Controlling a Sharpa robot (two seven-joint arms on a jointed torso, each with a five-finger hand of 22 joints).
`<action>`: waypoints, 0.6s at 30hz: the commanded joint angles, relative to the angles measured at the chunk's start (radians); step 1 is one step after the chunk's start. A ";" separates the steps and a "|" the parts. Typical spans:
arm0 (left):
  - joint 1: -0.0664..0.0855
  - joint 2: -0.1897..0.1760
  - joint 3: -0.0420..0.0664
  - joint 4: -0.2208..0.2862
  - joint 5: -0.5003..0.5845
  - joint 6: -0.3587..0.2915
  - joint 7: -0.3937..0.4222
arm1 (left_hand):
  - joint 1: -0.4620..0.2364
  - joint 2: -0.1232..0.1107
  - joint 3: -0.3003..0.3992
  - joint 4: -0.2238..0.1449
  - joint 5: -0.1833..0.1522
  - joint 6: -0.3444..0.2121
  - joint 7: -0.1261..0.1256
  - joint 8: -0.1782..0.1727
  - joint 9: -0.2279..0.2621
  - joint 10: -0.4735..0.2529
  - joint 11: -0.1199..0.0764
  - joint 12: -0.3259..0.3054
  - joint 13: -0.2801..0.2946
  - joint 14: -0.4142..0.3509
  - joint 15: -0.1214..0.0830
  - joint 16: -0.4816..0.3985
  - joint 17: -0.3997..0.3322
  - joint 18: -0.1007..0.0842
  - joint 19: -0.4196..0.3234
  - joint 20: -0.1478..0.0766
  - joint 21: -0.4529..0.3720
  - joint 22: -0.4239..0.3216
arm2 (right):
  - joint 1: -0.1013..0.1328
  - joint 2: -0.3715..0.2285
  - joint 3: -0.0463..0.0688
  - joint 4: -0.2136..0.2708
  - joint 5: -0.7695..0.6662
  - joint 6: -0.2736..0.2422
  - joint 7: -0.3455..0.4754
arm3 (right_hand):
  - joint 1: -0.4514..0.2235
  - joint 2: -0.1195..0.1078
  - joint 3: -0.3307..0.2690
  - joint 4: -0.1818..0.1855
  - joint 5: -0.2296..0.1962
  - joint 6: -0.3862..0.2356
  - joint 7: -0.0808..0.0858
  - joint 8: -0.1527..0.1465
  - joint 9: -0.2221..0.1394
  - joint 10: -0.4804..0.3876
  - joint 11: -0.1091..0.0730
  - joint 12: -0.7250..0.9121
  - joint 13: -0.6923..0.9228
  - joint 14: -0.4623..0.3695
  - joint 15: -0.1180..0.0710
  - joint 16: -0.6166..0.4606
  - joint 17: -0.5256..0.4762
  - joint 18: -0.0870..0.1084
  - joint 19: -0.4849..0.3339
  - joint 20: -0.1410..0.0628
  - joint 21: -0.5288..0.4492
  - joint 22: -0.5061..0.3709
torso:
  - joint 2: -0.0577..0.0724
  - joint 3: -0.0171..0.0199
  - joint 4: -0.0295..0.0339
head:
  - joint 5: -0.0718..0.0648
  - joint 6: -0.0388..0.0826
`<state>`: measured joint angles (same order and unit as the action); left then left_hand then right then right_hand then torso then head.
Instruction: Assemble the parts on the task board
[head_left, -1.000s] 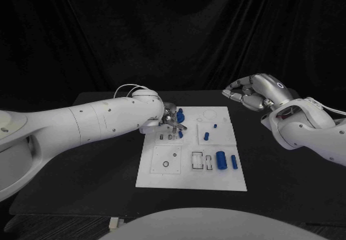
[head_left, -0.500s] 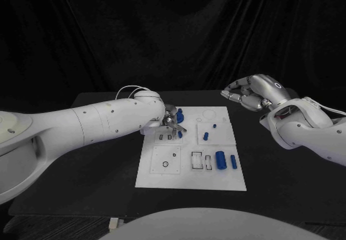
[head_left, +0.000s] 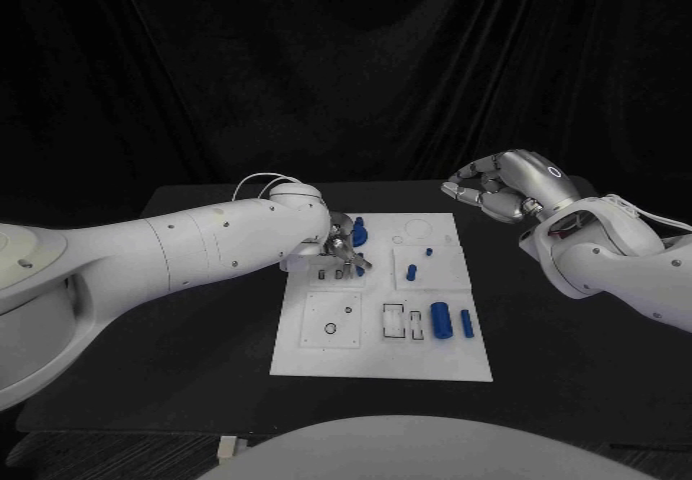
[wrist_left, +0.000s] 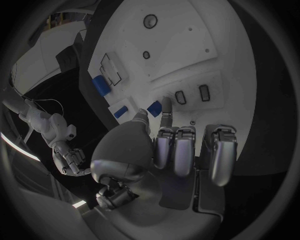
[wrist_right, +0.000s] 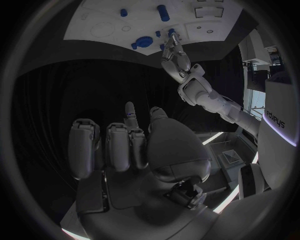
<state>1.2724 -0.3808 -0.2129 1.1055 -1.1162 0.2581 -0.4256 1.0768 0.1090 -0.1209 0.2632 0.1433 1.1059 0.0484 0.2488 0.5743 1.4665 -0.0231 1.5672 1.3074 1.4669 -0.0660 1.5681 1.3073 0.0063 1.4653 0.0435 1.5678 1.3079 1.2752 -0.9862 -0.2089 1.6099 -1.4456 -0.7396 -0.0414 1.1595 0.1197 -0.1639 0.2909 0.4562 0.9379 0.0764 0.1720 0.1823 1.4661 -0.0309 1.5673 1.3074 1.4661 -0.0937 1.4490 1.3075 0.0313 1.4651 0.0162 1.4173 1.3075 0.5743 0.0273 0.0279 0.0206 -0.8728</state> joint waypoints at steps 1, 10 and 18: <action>-0.004 0.006 0.001 -0.005 0.001 0.032 -0.005 | -0.006 0.005 0.003 0.005 -0.004 0.007 0.000 -0.006 -0.001 0.104 0.005 0.004 0.263 0.104 0.005 0.003 0.264 -0.006 0.105 0.009 0.003 0.263 | -0.003 0.000 0.001 -0.002 -0.007 0.006 -0.017 | 0.010 -0.003 -0.006 -0.002 0.003 -0.005 0.000 -0.004 -0.001 0.105 0.008 0.004 0.263 0.063 0.006 0.002 0.007 0.008 0.054 0.005 -0.005 0.212 | 0.000 -0.0004 -0.0001 | -0.002 0.000; -0.007 0.008 0.001 -0.010 0.001 0.020 0.004 | -0.004 0.009 0.007 0.003 0.005 0.012 -0.001 -0.011 -0.003 0.104 0.004 0.004 0.263 0.104 0.004 0.003 0.264 -0.006 0.105 0.009 0.003 0.263 | -0.003 -0.003 0.001 -0.003 -0.007 0.007 -0.017 | 0.010 -0.003 -0.006 -0.002 0.003 -0.005 0.000 -0.004 -0.001 0.105 0.008 0.004 0.263 0.063 0.006 0.002 0.007 0.008 0.054 0.005 -0.005 0.212 | -0.001 -0.0001 -0.0010 | -0.003 0.000; -0.008 0.006 0.001 -0.009 0.001 0.003 0.016 | 0.000 0.007 0.018 -0.002 0.052 0.012 0.001 -0.034 -0.011 0.104 0.005 0.004 0.263 0.104 0.004 0.003 0.264 -0.006 0.105 0.009 0.003 0.263 | -0.005 -0.004 0.001 -0.003 -0.007 0.010 -0.018 | 0.010 -0.003 -0.006 -0.002 0.003 -0.005 0.000 -0.004 -0.001 0.105 0.008 0.004 0.263 0.063 0.006 0.002 0.007 0.008 0.054 0.005 -0.005 0.212 | -0.001 -0.0002 -0.0018 | 0.002 0.000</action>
<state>1.2667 -0.3760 -0.2129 1.0938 -1.1163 0.2689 -0.4272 1.0768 0.1090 -0.1068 0.2604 0.1920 1.1133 0.0483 0.2181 0.5643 1.4665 -0.0231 1.5672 1.3073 1.4669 -0.0660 1.5681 1.3081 0.0063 1.4653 0.0434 1.5678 1.3078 1.2721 -0.9887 -0.2088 1.6066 -1.4456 -0.7339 -0.0424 1.1595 0.1197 -0.1639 0.2909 0.4562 0.9379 0.0765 0.1720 0.1825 1.4661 -0.0309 1.5673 1.3073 1.4660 -0.0937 1.4490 1.3074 0.0314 1.4652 0.0162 1.4174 1.3074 0.5735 0.0272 0.0266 0.0211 -0.8728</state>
